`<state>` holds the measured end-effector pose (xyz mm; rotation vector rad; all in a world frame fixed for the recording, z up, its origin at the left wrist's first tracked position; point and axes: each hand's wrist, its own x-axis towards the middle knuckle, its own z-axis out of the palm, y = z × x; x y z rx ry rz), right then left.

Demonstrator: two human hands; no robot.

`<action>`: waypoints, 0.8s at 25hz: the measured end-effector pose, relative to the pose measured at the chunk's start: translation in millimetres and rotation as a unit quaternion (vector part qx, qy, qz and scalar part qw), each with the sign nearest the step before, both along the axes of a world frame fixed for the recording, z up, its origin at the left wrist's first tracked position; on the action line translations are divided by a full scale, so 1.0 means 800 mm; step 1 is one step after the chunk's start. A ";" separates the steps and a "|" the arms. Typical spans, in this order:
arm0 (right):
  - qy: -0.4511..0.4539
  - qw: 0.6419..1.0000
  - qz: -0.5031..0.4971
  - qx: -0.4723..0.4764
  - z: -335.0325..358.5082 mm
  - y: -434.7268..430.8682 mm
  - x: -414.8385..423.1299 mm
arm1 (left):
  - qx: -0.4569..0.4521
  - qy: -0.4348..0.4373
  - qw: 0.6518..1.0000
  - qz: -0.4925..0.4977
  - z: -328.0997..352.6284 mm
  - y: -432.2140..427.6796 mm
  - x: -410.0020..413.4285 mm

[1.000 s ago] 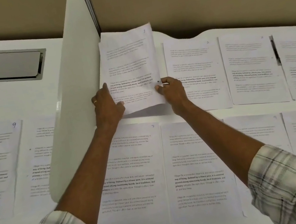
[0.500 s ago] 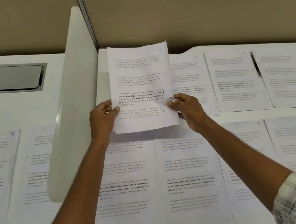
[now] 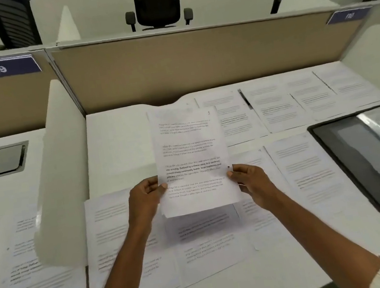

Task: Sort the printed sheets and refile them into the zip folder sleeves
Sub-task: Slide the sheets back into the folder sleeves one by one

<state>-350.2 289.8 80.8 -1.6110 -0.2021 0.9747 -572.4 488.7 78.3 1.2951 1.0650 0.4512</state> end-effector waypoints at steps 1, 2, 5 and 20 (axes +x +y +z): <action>-0.001 1.000 -0.008 0.006 0.003 -0.024 0.002 | 0.001 -0.007 1.000 -0.012 0.003 -0.019 0.006; -0.004 1.000 -0.016 0.012 0.006 -0.050 0.005 | 0.002 -0.009 1.000 -0.027 0.007 -0.039 0.013; -0.007 0.999 -0.042 0.021 0.014 -0.132 0.021 | 0.000 -0.007 0.998 -0.068 0.012 -0.108 0.038; -0.042 0.998 -0.038 -0.023 0.040 -0.525 0.238 | 0.009 -0.003 0.988 -0.153 0.003 -0.487 0.256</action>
